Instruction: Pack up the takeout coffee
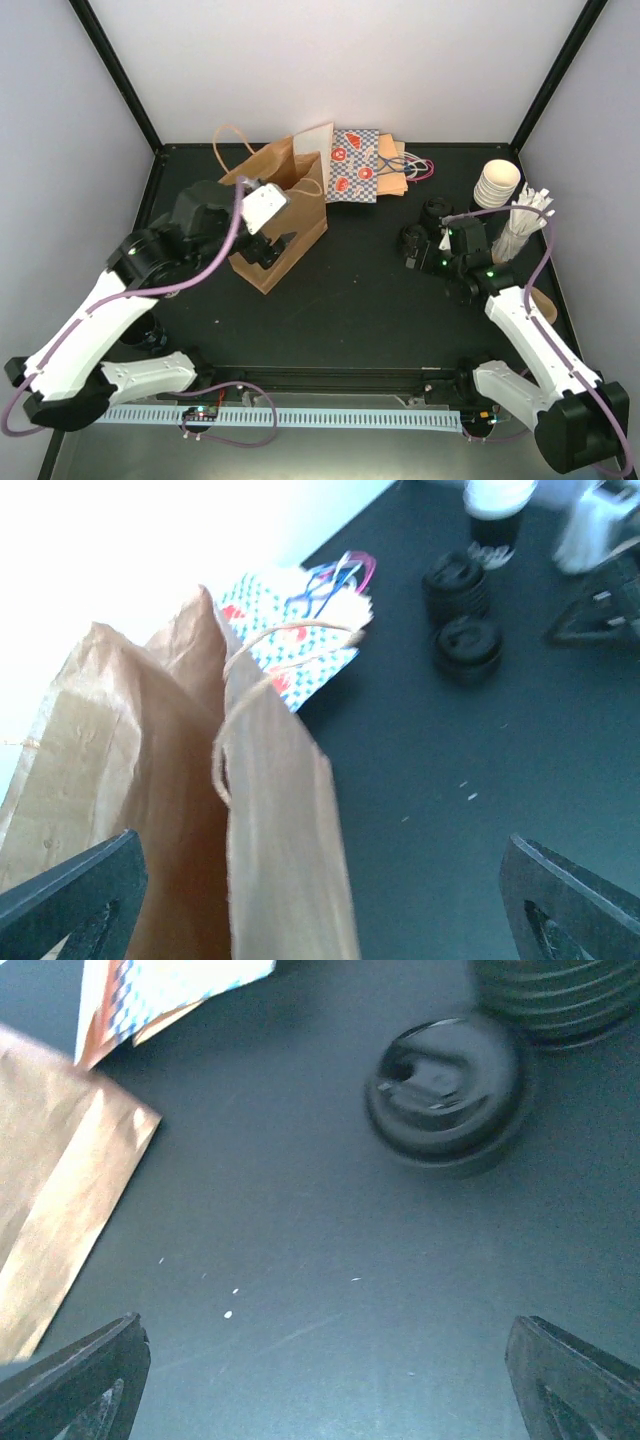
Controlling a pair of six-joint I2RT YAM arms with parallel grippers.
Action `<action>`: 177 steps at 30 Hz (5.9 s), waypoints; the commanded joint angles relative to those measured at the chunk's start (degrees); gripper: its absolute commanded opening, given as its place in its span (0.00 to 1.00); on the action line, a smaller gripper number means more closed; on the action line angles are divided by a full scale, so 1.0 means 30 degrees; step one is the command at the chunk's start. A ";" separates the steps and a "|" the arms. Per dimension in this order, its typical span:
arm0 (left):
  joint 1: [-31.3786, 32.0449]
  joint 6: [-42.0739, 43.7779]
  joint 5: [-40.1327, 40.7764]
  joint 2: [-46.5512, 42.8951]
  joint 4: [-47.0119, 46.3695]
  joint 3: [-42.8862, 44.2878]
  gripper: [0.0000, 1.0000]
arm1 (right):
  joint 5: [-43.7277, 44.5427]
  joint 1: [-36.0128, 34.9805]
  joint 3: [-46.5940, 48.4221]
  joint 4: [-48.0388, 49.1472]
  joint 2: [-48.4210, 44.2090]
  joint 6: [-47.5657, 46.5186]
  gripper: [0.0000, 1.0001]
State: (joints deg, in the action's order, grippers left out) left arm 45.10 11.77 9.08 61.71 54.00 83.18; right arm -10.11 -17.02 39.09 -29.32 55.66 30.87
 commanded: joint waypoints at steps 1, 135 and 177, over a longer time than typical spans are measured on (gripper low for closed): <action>0.0721 -0.3119 -0.2775 -0.1811 0.1071 0.1235 0.99 | 0.4446 -0.0064 0.2166 -0.3970 -0.0710 0.2181 1.00; 0.5034 -1.0735 -0.2082 -0.4959 -0.5457 -1.0352 0.99 | 0.4962 0.6124 0.5338 -0.6880 0.5623 0.0489 0.27; 0.5034 -1.0574 -0.2134 -0.4594 -0.5635 -1.0326 0.99 | 0.8361 0.6133 0.5744 -0.7981 0.8013 0.1072 0.23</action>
State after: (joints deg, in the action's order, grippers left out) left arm 60.10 -20.34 2.68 48.49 37.23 51.48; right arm 13.02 1.06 55.57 -51.70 80.79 33.61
